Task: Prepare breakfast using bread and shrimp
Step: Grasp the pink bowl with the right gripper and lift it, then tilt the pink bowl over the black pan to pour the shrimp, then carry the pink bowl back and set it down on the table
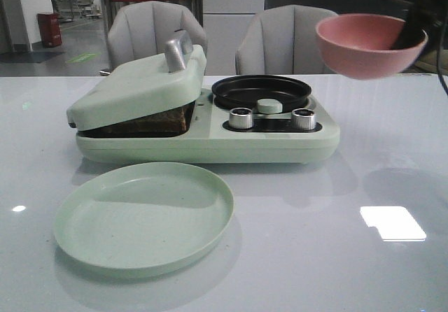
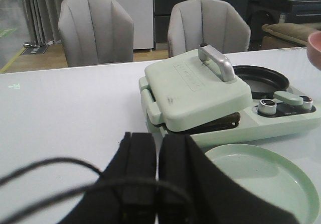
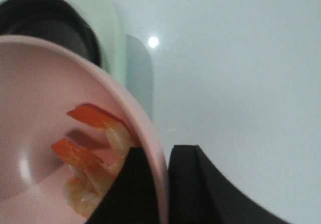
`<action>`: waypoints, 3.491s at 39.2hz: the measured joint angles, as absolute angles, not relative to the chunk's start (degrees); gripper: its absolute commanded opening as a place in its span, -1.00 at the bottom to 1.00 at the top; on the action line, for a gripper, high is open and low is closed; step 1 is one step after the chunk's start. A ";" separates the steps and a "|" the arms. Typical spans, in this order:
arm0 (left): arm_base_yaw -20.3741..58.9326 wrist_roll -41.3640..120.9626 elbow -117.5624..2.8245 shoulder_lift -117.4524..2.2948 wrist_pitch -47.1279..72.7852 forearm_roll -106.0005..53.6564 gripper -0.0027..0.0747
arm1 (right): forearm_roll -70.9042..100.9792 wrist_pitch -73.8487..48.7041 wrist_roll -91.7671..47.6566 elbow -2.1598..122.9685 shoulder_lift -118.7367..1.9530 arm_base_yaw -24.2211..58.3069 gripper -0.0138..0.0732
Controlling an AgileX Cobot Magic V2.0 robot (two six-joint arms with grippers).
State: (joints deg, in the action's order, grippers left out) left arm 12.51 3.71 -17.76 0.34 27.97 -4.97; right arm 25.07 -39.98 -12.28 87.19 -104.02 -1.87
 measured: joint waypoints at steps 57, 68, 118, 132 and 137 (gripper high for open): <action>12.51 3.71 -17.76 0.34 27.97 -5.01 -0.64 | -7.18 58.10 -15.26 73.49 -118.71 14.04 -0.36; 12.51 3.71 -17.76 0.34 27.97 -5.01 -0.64 | -12.34 64.46 -39.47 73.39 -121.90 14.04 -0.36; 12.51 3.71 -17.76 0.34 27.97 -5.01 -0.64 | 7.99 -8.09 15.74 79.62 -100.68 4.71 -0.36; 12.51 3.71 -17.76 0.34 27.97 -5.01 -0.64 | 7.87 -30.68 13.40 79.62 -99.99 -2.22 -0.36; 12.51 3.71 -17.76 0.34 27.97 -5.01 -0.64 | 7.65 -35.55 6.89 79.62 -99.99 -2.76 -0.36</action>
State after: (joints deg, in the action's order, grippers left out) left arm 12.51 3.71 -17.76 0.34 27.97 -5.01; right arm 7.65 -35.55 6.89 79.62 -99.99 -2.76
